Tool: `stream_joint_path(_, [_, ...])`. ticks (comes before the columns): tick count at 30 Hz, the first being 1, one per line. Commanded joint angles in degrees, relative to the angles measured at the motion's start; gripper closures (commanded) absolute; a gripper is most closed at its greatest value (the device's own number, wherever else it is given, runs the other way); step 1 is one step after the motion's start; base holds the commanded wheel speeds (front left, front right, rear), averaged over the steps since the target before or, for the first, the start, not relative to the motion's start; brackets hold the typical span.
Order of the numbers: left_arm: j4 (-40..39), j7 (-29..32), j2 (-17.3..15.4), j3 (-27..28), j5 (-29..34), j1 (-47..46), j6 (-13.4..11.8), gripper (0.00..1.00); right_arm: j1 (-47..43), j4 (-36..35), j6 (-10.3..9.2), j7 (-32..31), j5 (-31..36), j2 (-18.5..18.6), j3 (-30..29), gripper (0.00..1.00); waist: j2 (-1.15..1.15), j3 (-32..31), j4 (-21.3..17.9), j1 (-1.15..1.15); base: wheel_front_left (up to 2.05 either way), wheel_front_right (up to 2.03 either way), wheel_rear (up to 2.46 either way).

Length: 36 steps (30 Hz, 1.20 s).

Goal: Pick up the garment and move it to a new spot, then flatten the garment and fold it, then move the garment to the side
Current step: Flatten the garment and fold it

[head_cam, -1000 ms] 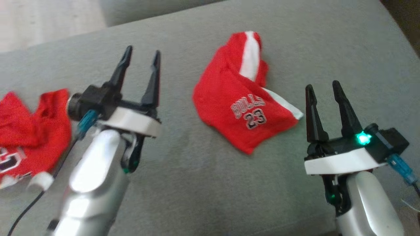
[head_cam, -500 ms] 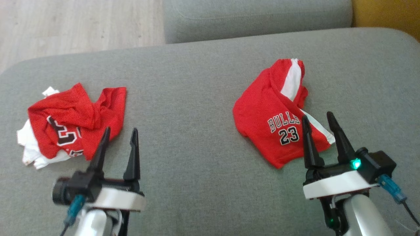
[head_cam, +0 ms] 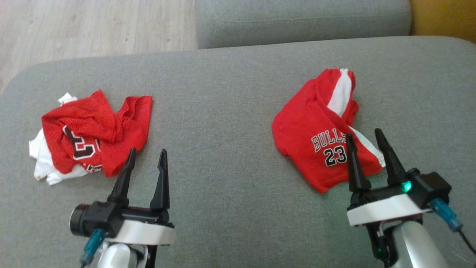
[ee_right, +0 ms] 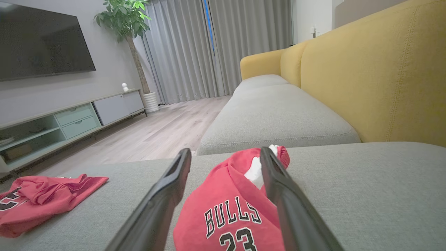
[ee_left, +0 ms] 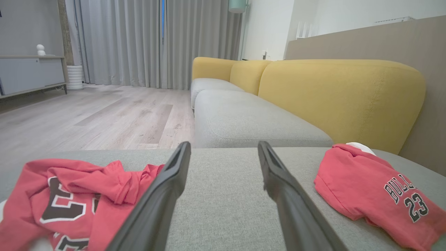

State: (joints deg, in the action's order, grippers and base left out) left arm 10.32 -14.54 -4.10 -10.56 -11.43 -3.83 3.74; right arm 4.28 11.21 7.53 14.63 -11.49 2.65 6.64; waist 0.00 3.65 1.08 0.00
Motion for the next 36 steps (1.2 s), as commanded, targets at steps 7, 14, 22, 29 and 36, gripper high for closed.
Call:
stream_joint_path(7, [-1.31,-0.46,0.85,2.25,0.80,-4.64,1.42,0.00,8.93,2.96,-0.04,0.37,1.20,0.22,-1.44,0.00,0.00,3.49,2.83,0.00,0.00,0.00,0.00])
stream_joint_path(14, [-0.08,-0.46,1.13,1.22,1.06,-6.17,2.09,0.00,18.31,17.17,-0.04,-1.41,0.86,0.22,-7.48,0.00,0.00,6.25,5.44,0.00,0.00,0.00,0.00])
stream_joint_path(22, [0.26,-0.46,1.20,-0.45,0.28,-7.41,2.17,0.00,26.26,29.79,-0.04,-3.43,-4.06,0.22,-11.14,0.00,0.00,7.95,7.62,0.00,0.00,0.00,0.00])
stream_joint_path(29, [0.47,-0.46,1.22,-1.15,-0.40,-7.62,1.34,0.00,31.86,37.04,-0.04,-1.65,-6.39,0.22,-11.19,1.00,0.00,8.25,7.82,0.00,0.00,0.00,0.00])
stream_joint_path(36, [0.78,-0.46,1.22,-0.99,-1.23,-7.21,0.87,0.00,36.16,33.97,-0.04,0.14,-3.88,3.42,-13.09,1.00,0.00,6.60,6.97,0.00,0.00,0.00,0.00])
